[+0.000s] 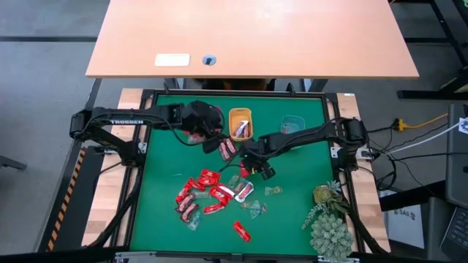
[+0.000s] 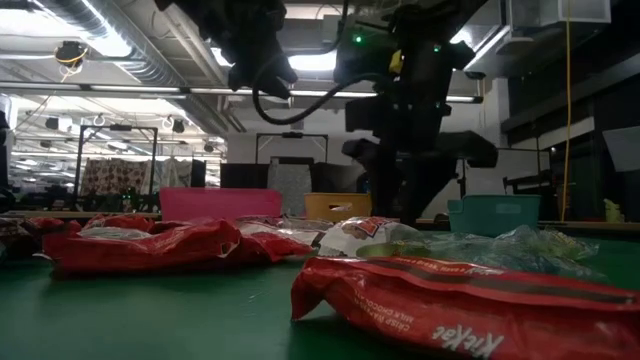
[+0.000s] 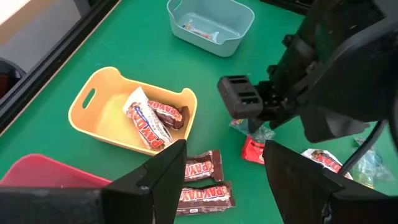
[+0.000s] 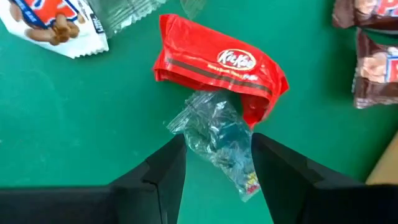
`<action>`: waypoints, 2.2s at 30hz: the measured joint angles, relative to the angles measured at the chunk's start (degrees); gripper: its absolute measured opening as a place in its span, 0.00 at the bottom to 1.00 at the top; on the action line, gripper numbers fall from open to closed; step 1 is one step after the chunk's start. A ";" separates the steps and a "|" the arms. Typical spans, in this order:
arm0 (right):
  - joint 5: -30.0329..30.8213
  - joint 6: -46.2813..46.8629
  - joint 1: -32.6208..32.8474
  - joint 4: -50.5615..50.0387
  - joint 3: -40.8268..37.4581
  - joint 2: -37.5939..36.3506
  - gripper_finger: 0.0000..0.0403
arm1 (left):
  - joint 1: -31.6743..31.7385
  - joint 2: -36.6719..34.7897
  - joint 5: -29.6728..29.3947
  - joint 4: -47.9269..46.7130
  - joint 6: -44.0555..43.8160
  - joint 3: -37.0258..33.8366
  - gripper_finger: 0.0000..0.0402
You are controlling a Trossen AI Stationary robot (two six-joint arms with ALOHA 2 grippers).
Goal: Sort candy
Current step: Put the blue gummy bear into the blue bin
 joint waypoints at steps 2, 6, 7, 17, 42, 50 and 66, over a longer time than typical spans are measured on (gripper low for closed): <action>0.00 -0.31 0.00 1.24 0.00 0.44 0.45 | -0.02 0.02 0.00 0.02 -0.05 0.00 0.52; 0.00 -0.55 0.00 2.36 0.03 0.41 0.45 | -0.23 0.02 -0.05 0.07 -0.24 0.00 0.52; 0.02 -0.59 0.00 2.45 0.04 0.41 0.45 | -0.25 0.02 -0.04 0.07 -0.24 0.00 0.52; -0.26 -1.87 -0.48 1.95 0.04 0.41 0.45 | -0.26 0.04 -0.04 0.04 -0.28 0.00 0.52; -4.68 -2.83 -4.48 0.33 0.13 2.73 0.45 | -0.35 0.07 -0.06 0.04 -0.31 -0.02 0.52; -4.13 -2.87 -4.48 -0.30 0.20 2.97 0.45 | -0.35 0.07 -0.05 0.07 -0.31 -0.02 0.52; -4.11 -2.86 -4.48 -0.90 0.13 3.04 0.28 | -0.36 0.07 -0.04 0.07 -0.31 -0.02 0.52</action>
